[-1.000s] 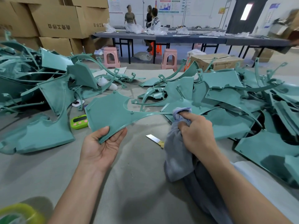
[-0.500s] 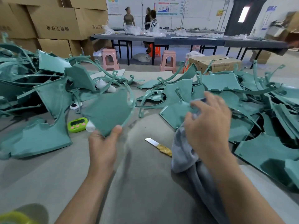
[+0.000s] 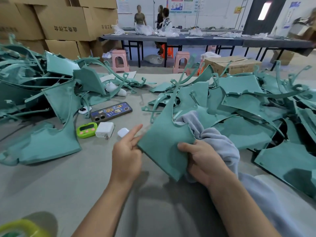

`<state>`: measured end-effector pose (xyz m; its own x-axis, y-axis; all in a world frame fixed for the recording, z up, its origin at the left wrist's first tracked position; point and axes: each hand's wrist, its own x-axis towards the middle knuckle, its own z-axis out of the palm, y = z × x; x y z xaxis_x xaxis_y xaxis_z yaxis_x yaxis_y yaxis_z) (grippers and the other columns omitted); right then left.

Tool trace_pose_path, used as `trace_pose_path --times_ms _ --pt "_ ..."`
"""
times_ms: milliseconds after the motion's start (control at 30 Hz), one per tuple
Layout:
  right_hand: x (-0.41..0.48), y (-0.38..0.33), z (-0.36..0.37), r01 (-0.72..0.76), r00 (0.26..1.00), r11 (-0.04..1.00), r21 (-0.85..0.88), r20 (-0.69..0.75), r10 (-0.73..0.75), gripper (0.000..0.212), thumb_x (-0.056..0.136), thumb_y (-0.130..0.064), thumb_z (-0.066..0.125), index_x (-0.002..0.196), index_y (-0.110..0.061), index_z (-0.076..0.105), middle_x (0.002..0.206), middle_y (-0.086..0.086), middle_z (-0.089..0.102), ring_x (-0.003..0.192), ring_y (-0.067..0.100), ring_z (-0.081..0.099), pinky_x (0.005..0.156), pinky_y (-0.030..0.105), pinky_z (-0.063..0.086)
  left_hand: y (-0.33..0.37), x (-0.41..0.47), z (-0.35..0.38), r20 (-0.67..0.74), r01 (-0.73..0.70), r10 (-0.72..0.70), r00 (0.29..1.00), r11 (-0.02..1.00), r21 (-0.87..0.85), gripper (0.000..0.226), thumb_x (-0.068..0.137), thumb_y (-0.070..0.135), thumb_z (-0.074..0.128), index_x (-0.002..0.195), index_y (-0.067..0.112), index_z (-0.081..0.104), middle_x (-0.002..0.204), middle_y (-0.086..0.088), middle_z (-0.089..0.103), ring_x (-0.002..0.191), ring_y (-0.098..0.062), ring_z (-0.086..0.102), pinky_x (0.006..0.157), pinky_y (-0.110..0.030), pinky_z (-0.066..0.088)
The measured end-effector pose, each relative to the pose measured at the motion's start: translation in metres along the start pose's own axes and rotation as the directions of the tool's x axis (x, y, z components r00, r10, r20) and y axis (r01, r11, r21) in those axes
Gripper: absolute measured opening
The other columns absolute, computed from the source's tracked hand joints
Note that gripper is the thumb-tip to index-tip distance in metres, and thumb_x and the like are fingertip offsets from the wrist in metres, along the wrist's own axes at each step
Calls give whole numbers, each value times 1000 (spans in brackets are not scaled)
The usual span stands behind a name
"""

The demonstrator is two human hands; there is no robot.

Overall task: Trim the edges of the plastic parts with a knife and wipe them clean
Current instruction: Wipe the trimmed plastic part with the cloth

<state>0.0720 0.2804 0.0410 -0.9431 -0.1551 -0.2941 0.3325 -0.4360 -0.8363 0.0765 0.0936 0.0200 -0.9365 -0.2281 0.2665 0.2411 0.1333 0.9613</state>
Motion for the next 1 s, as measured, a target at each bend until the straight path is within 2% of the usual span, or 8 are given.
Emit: trace_pose_path --times_ms 100,333,500,633,733,833,933,1000 --pt "3 5 -3 57 998 987 -151 -11 -59 23 95 10 54 110 0 69 96 14 78 80 24 76 63 33 61 -2 5 -4 94 236 -217 972 908 -346 65 59 4 45 118 7 74 103 -13 78 86 -20 73 68 -25 57" --pt "1 14 -7 131 990 878 -460 105 -92 19 95 5 61 110 -4 69 101 13 78 94 31 76 79 36 61 -10 2 2 105 228 -215 971 964 -134 18 98 14 62 92 16 79 94 -12 78 84 -28 75 74 -42 59" --pt "1 19 -1 197 975 772 -605 41 -217 7 98 -13 65 96 -17 69 87 -2 79 80 15 76 63 23 55 -12 1 -1 -17 166 -165 986 983 77 66 87 54 54 78 -11 56 75 -9 54 73 -20 47 63 -50 46" --pt "0 21 3 218 943 673 -706 -26 -333 14 98 -32 66 85 -25 67 77 -13 75 67 4 71 55 18 51 -4 -1 3 -7 345 -350 937 926 -156 52 103 37 55 86 -9 71 88 -14 75 79 -27 71 72 -39 55" --pt "1 17 5 189 900 641 -744 -130 -416 26 96 -38 66 79 -18 65 69 -11 71 65 6 67 61 27 55 1 -2 1 228 448 -389 892 824 -347 23 93 14 58 96 8 80 105 -15 77 98 -31 74 77 -35 62" --pt "-2 13 5 131 900 684 -718 -202 -385 34 94 -42 67 86 -10 66 82 8 74 81 28 71 73 47 59 5 -4 -3 432 483 -294 853 758 -438 40 81 4 56 116 6 73 121 -16 72 111 -31 70 86 -33 60" --pt "-9 13 5 200 842 631 -749 -199 -502 7 88 -31 73 92 -31 68 76 -8 75 72 7 69 64 28 54 4 -4 2 324 410 -282 903 789 -457 40 90 -8 46 121 2 68 119 -17 72 106 -29 72 81 -31 60" --pt "-18 15 6 272 703 431 -860 -128 -700 34 84 -21 74 111 -39 65 93 -15 75 86 1 66 77 23 52 6 -4 5 169 310 -261 951 832 -461 40 91 -13 44 116 3 69 115 -18 74 98 -27 73 77 -30 60"
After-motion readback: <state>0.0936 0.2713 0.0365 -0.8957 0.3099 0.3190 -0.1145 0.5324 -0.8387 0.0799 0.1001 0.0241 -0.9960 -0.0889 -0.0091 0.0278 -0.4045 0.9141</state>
